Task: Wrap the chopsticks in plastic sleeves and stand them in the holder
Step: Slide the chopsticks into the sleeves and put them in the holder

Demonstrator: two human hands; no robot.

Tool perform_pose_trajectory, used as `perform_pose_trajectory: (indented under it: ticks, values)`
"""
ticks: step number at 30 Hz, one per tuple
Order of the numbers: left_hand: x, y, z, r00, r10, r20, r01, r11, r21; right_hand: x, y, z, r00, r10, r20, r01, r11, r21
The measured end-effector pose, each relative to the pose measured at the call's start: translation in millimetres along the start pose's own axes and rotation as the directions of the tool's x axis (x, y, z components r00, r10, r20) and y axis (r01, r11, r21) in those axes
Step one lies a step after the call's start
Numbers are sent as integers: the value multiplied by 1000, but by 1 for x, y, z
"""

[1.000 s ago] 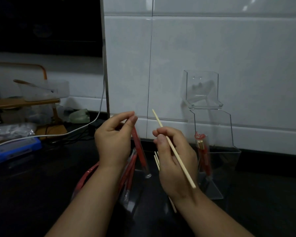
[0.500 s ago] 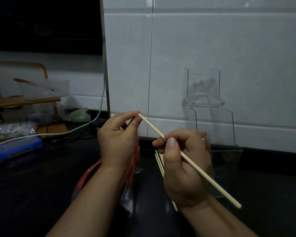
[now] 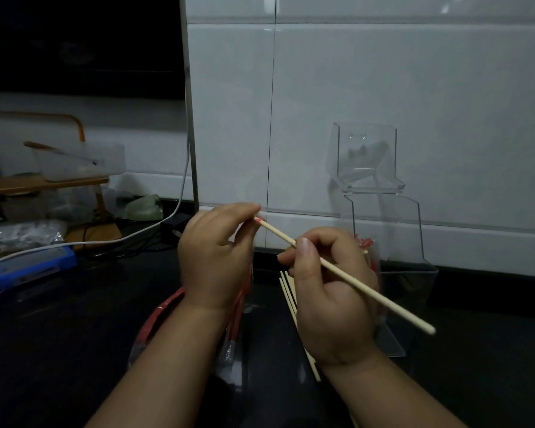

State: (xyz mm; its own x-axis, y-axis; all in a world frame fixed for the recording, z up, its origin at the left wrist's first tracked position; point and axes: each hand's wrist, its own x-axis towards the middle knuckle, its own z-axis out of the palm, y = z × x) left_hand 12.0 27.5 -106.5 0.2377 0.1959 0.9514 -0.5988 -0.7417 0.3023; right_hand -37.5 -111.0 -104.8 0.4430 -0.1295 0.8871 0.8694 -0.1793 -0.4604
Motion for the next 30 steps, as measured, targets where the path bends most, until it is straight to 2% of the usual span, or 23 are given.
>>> perform_pose_trajectory:
  ticks: [4,9,14,17,20,26,30]
  values:
    - [-2,0,0,986,164,8,-164,983,79,2,2,0,999,47,-10,-47,998,38]
    - [0,2,-2,982,190,-20,-187,978,92,5,-3,0,1000,-23,11,23,999,42]
    - [-4,5,-3,961,274,-34,-269,957,111,3,0,0,996,-80,35,82,996,-45]
    - [-4,3,-3,973,223,-65,-213,968,132,-1,-2,-1,997,-62,48,60,997,42]
    - [-3,-2,-2,988,128,-83,-111,978,179,-4,-5,-4,994,-110,9,107,984,143]
    - [-3,-6,0,994,-49,-98,70,971,229,-5,-3,-8,981,-194,0,194,980,41]
    - [-3,-3,-1,996,-28,-80,45,973,227,-7,-2,-8,984,-172,36,172,985,12]
